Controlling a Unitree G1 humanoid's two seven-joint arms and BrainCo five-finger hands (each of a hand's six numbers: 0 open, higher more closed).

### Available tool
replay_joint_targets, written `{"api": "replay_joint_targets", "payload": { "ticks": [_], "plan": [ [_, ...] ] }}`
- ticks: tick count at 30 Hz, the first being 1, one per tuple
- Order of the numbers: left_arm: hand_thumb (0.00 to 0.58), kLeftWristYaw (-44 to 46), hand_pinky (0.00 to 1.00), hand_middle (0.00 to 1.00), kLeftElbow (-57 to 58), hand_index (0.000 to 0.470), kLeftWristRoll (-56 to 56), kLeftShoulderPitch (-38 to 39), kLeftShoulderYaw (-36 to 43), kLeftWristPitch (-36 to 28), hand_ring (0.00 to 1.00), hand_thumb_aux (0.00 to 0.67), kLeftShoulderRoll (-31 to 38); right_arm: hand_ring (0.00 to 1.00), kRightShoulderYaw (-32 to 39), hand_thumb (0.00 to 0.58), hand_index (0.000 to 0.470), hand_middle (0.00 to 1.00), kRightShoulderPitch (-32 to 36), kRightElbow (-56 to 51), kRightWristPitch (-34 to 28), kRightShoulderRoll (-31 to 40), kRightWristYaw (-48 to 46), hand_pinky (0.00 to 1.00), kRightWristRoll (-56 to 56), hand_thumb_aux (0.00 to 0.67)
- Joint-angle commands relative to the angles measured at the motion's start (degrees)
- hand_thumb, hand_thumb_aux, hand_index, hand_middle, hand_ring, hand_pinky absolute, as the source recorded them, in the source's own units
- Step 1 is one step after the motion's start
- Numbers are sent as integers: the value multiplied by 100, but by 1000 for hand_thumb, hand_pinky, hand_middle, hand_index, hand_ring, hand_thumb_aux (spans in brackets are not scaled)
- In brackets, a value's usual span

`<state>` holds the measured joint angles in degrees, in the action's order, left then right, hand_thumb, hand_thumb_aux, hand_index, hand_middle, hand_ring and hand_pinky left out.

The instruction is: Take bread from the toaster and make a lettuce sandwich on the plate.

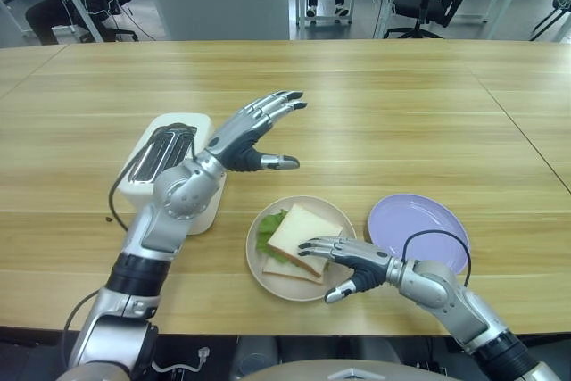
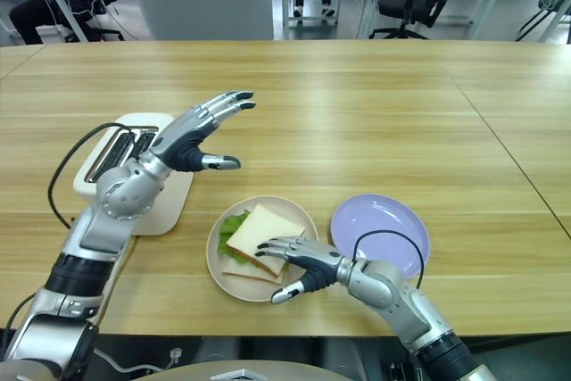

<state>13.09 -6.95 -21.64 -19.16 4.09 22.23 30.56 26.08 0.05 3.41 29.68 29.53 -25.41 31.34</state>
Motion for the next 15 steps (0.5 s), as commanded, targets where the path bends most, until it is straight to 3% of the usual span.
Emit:
{"api": "replay_joint_targets", "payload": {
  "ticks": [1, 7, 12, 13, 14, 15],
  "plan": [
    [0, 164, 0, 0, -500, 0, 451, 336, -346, -390, 0, 0, 0, 0, 167, 0, 0, 0, 17, -88, 17, -38, 44, 0, 262, 0],
    [0, 654, 0, 0, -1148, 0, 1685, 999, -772, -791, 0, 0, 28, 0, -853, 0, 0, 0, 104, 236, -43, -290, 757, 0, -667, 0],
    [0, 1236, 0, 0, -1489, 0, 2792, 1640, -1125, -773, 0, 0, 176, 0, -1709, 0, 0, 0, 18, 579, -43, -264, 859, 0, -1829, 0],
    [0, 1405, 0, 0, -1567, 0, 2987, 1776, -1139, -748, 0, 0, 232, 0, -1805, 124, 52, 0, -24, 661, -67, -248, 814, 0, -2042, 76],
    [552, 1570, 125, 125, -1633, 359, 3175, 1904, -1143, -734, 125, 523, 285, 0, -1883, 580, 460, 0, -72, 723, -75, -228, 761, 0, -2225, 670],
    [580, 1818, 482, 482, -1733, 460, 3412, 2114, -1125, -692, 482, 670, 378, 145, -1919, 580, 460, 145, -164, 820, -75, -161, 626, 145, -2475, 670]
  ]
}}
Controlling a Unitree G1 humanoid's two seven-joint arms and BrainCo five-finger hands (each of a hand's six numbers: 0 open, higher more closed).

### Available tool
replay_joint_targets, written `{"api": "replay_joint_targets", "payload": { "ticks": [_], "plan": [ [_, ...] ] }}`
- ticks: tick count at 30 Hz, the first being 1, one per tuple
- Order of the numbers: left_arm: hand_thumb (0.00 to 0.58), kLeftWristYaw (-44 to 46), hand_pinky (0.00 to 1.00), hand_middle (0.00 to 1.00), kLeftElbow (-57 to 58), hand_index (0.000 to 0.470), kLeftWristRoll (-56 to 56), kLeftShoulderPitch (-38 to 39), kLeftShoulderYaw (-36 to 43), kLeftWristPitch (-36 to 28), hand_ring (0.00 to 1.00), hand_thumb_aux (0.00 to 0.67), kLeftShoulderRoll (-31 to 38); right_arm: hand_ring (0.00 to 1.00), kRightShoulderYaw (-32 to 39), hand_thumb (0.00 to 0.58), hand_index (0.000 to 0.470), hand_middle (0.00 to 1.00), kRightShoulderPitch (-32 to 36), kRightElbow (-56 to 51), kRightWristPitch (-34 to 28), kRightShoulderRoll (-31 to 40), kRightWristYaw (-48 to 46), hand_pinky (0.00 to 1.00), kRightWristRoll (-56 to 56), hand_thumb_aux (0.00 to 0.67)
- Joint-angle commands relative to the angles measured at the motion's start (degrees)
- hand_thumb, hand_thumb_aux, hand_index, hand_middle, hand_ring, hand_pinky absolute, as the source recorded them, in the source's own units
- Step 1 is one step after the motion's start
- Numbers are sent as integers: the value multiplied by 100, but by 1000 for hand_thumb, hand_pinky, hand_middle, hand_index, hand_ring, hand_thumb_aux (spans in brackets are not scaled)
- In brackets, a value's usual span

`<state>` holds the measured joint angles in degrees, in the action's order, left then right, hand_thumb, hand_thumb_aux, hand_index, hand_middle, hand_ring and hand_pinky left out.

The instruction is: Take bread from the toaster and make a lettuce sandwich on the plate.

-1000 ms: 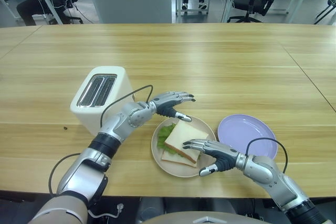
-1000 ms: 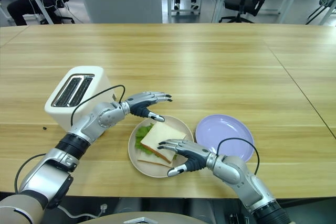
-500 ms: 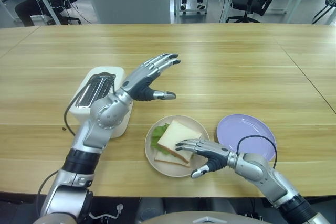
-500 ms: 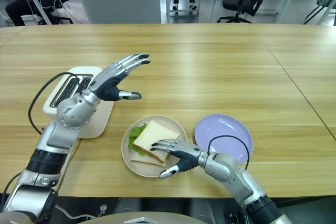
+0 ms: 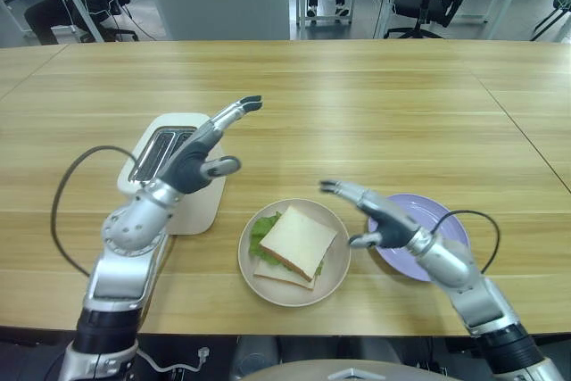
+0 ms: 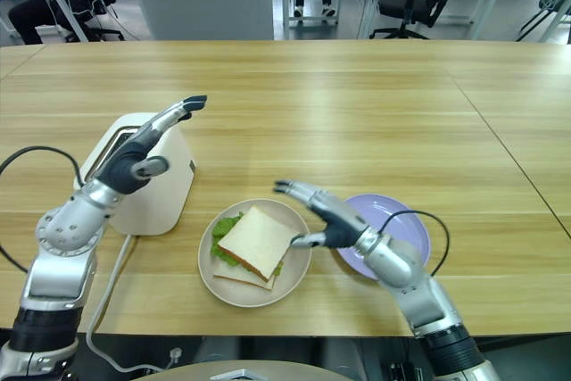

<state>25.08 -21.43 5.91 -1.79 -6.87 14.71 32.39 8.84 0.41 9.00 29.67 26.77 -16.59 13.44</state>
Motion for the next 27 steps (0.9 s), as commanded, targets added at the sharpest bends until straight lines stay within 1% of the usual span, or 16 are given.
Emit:
{"api": "replay_joint_targets", "payload": {
  "ticks": [1, 2, 5, 6, 9, 11, 14, 17, 19, 23, 27],
  "plan": [
    [580, 876, 714, 714, -369, 460, 841, 614, -11, 125, 714, 670, 303, 706, -196, 580, 460, 706, -317, 352, -49, 214, -405, 706, -857, 670],
    [580, 1146, 1000, 1000, -420, 460, 959, 855, 15, 207, 1000, 670, 430, 1000, -175, 580, 460, 1000, -439, 435, 0, 324, -571, 1000, -1012, 670],
    [580, 2015, 1000, 1000, -492, 460, 1003, 1763, 196, 545, 1000, 670, 961, 1000, 76, 580, 460, 1000, -861, 633, 169, 789, -1208, 1000, -1263, 670],
    [580, 2172, 1000, 1000, -491, 460, 1002, 1937, 233, 594, 1000, 670, 1072, 1000, 128, 580, 460, 1000, -937, 660, 206, 882, -1331, 1000, -1292, 670],
    [580, 2772, 1000, 1000, -182, 460, 268, 2853, 569, 869, 1000, 670, 1693, 1000, 452, 580, 460, 1000, -1325, 792, 349, 1325, -1842, 1000, -1153, 670],
    [580, 2875, 1000, 1000, 95, 460, -231, 3200, 677, 1038, 1000, 670, 1950, 1000, 577, 580, 460, 1000, -1454, 826, 401, 1493, -2016, 1000, -959, 670],
    [580, 2819, 1000, 1000, 244, 460, -857, 3503, 639, 931, 1000, 670, 2236, 1000, 756, 580, 460, 1000, -1542, 745, 478, 1678, -2179, 1000, -481, 670],
    [580, 2720, 1000, 1000, 307, 460, -1394, 3555, 676, 865, 1000, 670, 2369, 1000, 892, 580, 460, 1000, -1550, 663, 499, 1729, -2218, 1000, -60, 670],
    [580, 2617, 1000, 1000, 349, 460, -1750, 3428, 749, 849, 1000, 670, 2365, 1000, 982, 580, 460, 1000, -1551, 665, 479, 1725, -2216, 1000, 202, 670],
    [580, 2090, 1000, 1000, 615, 460, -2566, 2786, 929, 963, 1000, 670, 2107, 1000, 1145, 580, 460, 1000, -1425, 465, 484, 1612, -2085, 1000, 771, 670],
    [580, 1644, 1000, 1000, 799, 460, -3122, 2201, 1197, 1112, 1000, 670, 1822, 1000, 1377, 580, 460, 1000, -1089, 95, 535, 1439, -1959, 1000, 1384, 670]
  ]
}}
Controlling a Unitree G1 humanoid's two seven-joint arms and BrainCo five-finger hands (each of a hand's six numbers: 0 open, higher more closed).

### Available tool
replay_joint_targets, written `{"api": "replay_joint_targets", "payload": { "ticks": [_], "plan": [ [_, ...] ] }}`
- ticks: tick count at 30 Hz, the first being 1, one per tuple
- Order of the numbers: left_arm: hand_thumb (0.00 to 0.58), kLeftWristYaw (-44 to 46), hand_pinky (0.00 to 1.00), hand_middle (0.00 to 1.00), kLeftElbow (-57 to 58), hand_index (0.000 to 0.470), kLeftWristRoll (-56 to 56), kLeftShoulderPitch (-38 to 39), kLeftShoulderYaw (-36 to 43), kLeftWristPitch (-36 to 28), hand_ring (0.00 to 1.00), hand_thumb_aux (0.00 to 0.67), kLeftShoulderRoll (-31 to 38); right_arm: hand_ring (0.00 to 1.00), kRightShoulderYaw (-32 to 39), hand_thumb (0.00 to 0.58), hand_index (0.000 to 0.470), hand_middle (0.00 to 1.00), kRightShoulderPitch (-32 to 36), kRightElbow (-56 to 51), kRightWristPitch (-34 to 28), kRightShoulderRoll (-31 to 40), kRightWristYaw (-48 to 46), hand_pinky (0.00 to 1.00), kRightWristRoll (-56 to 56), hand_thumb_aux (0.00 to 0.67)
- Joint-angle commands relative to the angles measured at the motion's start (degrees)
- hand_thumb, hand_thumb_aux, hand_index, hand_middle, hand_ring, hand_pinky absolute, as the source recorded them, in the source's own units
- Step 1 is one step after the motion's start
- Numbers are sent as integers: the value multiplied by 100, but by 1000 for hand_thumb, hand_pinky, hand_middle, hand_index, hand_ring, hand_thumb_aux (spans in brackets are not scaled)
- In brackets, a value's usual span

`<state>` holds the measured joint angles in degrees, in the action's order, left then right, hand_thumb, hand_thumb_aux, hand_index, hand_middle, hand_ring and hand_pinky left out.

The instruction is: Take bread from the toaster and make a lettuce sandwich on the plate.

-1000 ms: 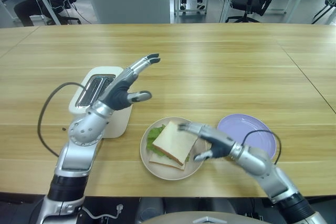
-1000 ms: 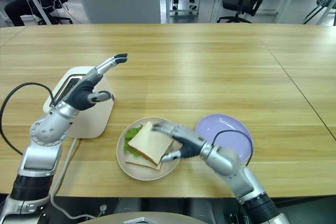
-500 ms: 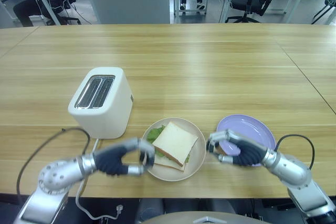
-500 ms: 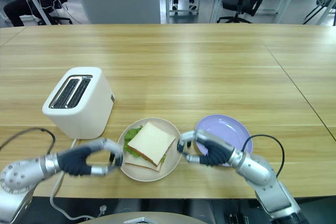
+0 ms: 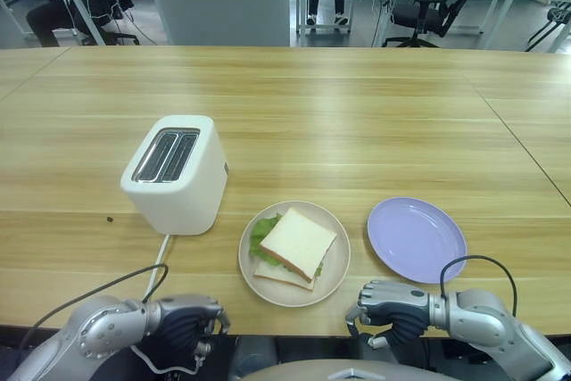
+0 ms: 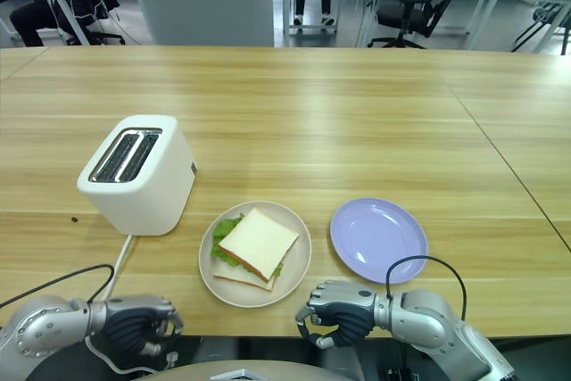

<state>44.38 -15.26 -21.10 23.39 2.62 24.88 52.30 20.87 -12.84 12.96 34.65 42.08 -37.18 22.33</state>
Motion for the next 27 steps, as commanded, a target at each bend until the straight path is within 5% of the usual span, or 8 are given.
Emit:
{"api": "replay_joint_targets", "payload": {
  "ticks": [1, 16, 27],
  "plan": [
    [580, -375, 1000, 1000, 227, 460, -564, -468, 323, 121, 1000, 670, -227, 1000, 231, 580, 460, 1000, 313, -403, 55, -140, 151, 1000, 637, 670],
    [580, -866, 1000, 1000, 1485, 460, -1557, -1870, 1463, 66, 1000, 670, -842, 1000, 914, 580, 460, 1000, 2089, -2487, -220, -1231, 1353, 1000, 2245, 670],
    [580, -2901, 1000, 1000, 3904, 460, -2876, -4432, 2114, -266, 1000, 670, -2044, 1000, 1125, 580, 460, 1000, 3957, -4852, -866, -1999, 3262, 1000, 3012, 670]
  ]
}}
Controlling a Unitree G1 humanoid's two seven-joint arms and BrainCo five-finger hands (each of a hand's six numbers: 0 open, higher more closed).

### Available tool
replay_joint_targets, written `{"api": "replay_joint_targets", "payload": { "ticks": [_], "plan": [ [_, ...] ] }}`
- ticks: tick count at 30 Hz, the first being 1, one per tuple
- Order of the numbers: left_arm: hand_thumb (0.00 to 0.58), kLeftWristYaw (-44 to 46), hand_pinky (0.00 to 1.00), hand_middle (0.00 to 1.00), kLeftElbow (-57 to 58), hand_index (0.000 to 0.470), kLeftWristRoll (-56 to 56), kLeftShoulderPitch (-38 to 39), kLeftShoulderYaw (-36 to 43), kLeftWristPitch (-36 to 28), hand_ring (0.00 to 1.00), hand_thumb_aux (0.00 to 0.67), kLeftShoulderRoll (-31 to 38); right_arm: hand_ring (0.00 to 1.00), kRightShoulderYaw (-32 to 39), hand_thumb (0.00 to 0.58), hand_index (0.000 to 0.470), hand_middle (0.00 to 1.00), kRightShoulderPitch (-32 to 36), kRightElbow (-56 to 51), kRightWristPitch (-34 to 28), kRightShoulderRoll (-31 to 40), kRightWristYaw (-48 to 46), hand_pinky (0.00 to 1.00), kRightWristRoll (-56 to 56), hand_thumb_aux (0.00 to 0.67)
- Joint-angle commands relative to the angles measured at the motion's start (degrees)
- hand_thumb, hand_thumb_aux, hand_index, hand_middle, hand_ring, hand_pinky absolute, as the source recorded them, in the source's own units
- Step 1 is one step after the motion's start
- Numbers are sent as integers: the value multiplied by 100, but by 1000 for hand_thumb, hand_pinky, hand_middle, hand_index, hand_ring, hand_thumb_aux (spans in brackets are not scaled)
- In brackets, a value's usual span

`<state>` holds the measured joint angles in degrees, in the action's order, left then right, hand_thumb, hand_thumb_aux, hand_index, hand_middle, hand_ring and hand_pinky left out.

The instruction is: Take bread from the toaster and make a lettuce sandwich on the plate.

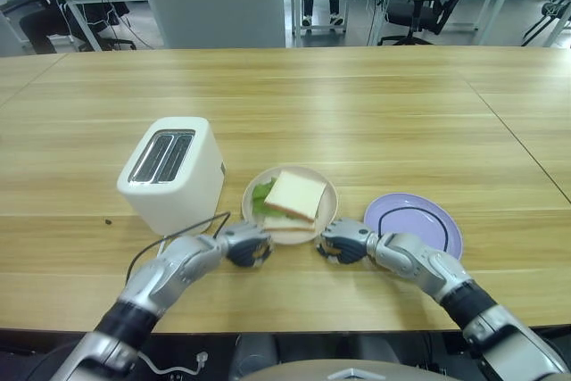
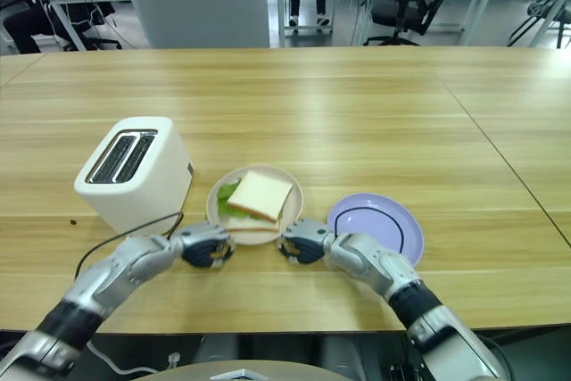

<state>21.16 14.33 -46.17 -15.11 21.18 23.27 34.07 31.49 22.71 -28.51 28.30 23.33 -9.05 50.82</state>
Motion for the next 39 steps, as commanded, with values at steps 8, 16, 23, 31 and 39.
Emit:
{"api": "replay_joint_targets", "payload": {
  "ticks": [8, 16, 23, 31, 39],
  "plan": [
    [580, -1794, 1000, 1000, 3332, 460, -611, -2067, 760, -106, 1000, 670, -782, 1000, 222, 580, 460, 1000, 1438, -2363, -295, -507, 1338, 1000, 163, 670],
    [580, -1328, 1000, 1000, 2100, 460, 334, -1297, 446, 337, 1000, 670, -309, 1000, 41, 580, 460, 1000, 1155, -1595, -31, 23, 1363, 1000, -172, 670],
    [116, -546, 753, 753, -1173, 49, 2501, 766, -840, -374, 753, 71, -160, 1000, -1218, 580, 460, 1000, -530, 1416, 83, 989, 423, 1000, -2165, 670],
    [0, -1258, 0, 0, -3536, 0, 3819, 1528, -2083, -1282, 0, 0, -1390, 0, -3055, 0, 0, 0, -2044, 3248, 30, 543, 642, 0, -4604, 0],
    [0, -2315, 0, 0, -3617, 0, 3576, 1970, -2510, -349, 0, 0, -2363, 0, -3965, 0, 0, 0, -2304, 2910, 959, -449, 1464, 0, -4491, 0]
  ]
}}
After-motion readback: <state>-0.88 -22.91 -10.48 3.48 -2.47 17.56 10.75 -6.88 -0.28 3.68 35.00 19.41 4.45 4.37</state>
